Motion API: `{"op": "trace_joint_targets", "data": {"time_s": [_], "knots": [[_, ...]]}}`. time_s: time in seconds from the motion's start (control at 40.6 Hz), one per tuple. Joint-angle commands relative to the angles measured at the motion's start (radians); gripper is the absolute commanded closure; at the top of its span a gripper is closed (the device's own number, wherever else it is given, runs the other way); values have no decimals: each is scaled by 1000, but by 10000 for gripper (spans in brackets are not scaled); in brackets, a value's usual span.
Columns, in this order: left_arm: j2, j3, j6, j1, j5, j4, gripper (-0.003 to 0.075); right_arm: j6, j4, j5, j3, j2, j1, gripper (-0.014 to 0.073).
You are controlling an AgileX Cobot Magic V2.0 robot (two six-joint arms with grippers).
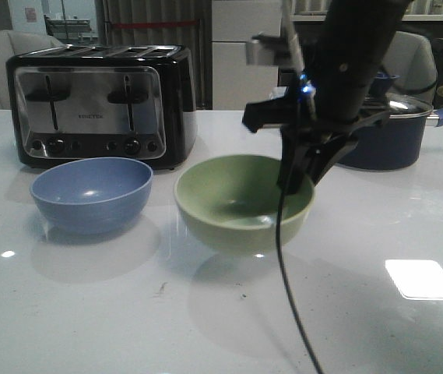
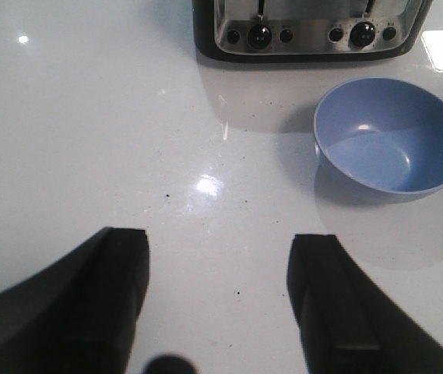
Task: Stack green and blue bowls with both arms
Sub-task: 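Slide the green bowl toward the table center and release it, then lift the right gripper away from the green bowl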
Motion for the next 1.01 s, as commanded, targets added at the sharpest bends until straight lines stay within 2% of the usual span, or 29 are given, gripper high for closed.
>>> {"op": "trace_joint_targets", "data": {"time_s": [0.0, 0.123, 0.197, 0.246, 0.296, 0.369, 0.542, 0.788, 0.985], "knots": [[4, -32, -11, -7, -73, -8, 278, -13, 9, -33, -31, -10, 28, 541], [4, -32, -11, -7, -73, -8, 278, -13, 2, -35, -31, 14, 35, 481], [4, -32, -11, -7, -73, -8, 278, -13, -7, -38, -32, 12, 35, 349], [4, -32, -11, -7, -73, -8, 278, -14, -8, -44, -32, 5, 35, 213], [4, -32, -11, -7, -73, -8, 278, -30, -9, -53, -32, -9, 35, 116], [4, -32, -11, -7, -73, -8, 278, -69, -8, -58, -32, -43, 36, 50], [4, -32, -11, -7, -75, -8, 278, -148, -4, -82, 33, -189, 56, 81], [4, -32, -11, -7, -75, -8, 278, -176, -4, -241, 310, -511, 132, 97], [13, -32, -10, -13, -77, -8, 277, -176, -3, -310, 532, -741, 146, 97]]}}
